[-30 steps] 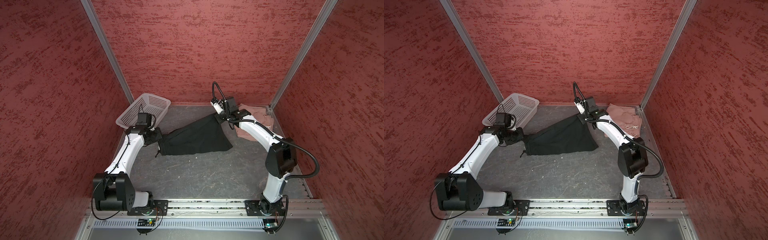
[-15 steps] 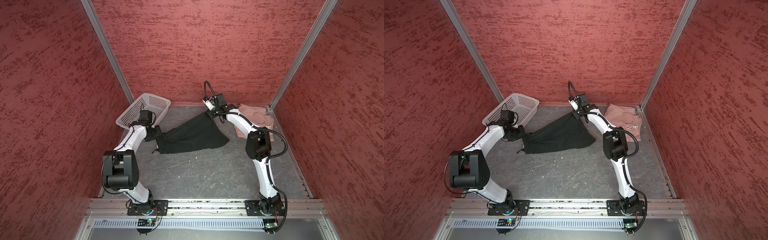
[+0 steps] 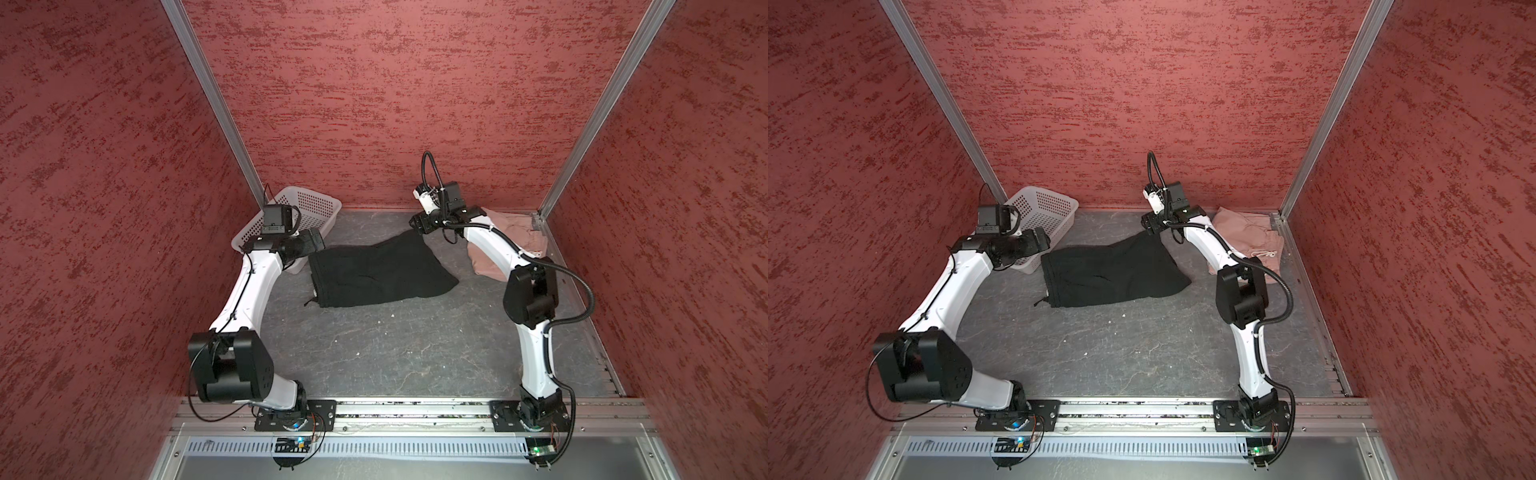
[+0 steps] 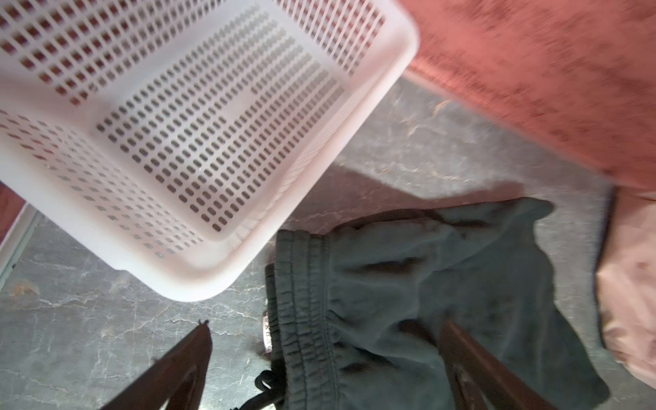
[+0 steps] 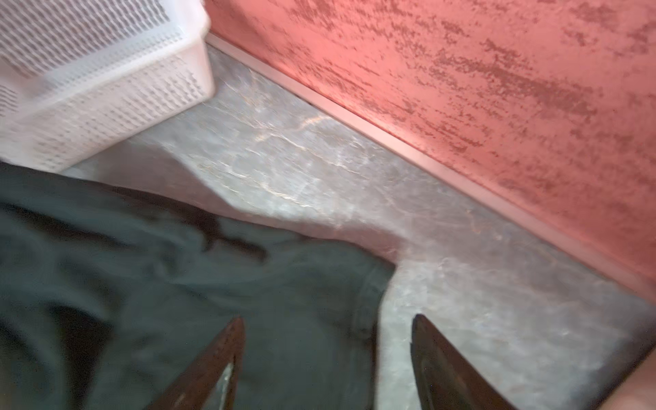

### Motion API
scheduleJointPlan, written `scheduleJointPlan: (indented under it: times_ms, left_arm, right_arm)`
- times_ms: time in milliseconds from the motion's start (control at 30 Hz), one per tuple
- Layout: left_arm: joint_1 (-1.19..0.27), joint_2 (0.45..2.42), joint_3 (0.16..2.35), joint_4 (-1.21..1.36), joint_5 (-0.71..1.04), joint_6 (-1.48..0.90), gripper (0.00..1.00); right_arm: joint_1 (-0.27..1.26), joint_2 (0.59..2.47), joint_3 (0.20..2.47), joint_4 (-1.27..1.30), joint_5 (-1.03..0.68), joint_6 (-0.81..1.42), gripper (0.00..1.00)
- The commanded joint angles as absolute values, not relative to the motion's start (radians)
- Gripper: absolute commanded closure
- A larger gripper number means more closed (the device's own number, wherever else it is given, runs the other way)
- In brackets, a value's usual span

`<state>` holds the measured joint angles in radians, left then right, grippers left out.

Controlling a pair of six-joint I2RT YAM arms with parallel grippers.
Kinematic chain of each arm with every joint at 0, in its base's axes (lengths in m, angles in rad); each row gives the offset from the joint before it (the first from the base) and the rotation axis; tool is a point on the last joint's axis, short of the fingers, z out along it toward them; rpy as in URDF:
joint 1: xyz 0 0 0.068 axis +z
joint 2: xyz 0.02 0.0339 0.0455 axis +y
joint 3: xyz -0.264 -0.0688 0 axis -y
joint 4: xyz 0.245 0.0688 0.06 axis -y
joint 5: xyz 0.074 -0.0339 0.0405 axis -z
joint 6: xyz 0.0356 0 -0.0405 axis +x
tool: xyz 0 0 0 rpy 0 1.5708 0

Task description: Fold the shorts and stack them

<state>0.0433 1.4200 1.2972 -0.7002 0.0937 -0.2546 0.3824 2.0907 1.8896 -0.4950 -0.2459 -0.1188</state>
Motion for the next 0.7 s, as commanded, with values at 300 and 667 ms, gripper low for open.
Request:
scheduleJointPlan:
  times_ms: [300,667]
  left_arm:
    - [-0.127,1.483,1.040,-0.403,0.332,-0.340,0.01]
    - [-0.173,1.523,0.863,-0.506,0.257,-0.385,0.01]
  right_arm:
    - [0.388,1.787,1.127,-0.057,-0.368,0.324,0.74]
    - [0.385,1.678,0.793,0.011,-0.234,0.536,0.79]
